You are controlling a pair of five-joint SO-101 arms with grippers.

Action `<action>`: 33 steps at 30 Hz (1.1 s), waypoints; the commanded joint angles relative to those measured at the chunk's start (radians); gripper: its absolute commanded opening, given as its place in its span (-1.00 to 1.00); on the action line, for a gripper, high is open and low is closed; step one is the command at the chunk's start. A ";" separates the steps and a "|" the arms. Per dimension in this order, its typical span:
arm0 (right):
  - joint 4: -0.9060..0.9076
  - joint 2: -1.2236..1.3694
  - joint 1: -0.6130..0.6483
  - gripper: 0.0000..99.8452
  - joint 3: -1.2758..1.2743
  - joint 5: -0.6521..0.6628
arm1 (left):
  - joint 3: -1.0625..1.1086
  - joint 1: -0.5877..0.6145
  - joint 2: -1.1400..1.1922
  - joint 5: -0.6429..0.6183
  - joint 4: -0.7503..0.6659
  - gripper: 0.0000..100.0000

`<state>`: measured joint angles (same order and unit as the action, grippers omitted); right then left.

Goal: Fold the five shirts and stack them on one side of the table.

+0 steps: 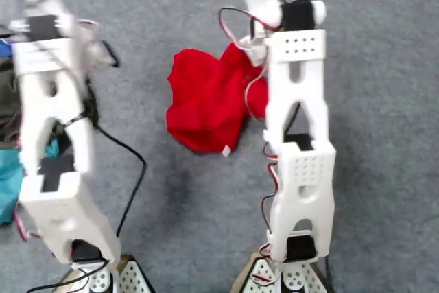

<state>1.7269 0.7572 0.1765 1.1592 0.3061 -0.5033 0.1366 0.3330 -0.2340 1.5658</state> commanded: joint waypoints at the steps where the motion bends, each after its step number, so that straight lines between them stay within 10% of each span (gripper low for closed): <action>1: -0.095 0.088 0.016 -0.41 0.008 -0.002 | 0.071 -0.110 0.036 -0.063 -0.152 -0.49; 8: -0.192 0.292 -0.031 -0.99 0.104 -0.106 | 0.110 -0.292 0.196 -0.207 -0.479 -0.49; 17: -0.150 0.400 -0.268 -0.97 0.348 -0.149 | 0.035 -0.230 0.374 -0.221 -0.537 -0.95; 26: -0.081 0.315 -0.380 -0.96 0.503 -0.141 | -0.245 -0.044 0.288 -0.328 -0.321 -0.96; 33: -0.072 0.199 -0.305 -0.56 0.504 -0.141 | -0.517 -0.161 0.242 -0.334 -0.216 -0.96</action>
<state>1.6517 1.0671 -0.1811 1.6195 0.1695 -0.8838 0.0353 0.6460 -0.5577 1.2942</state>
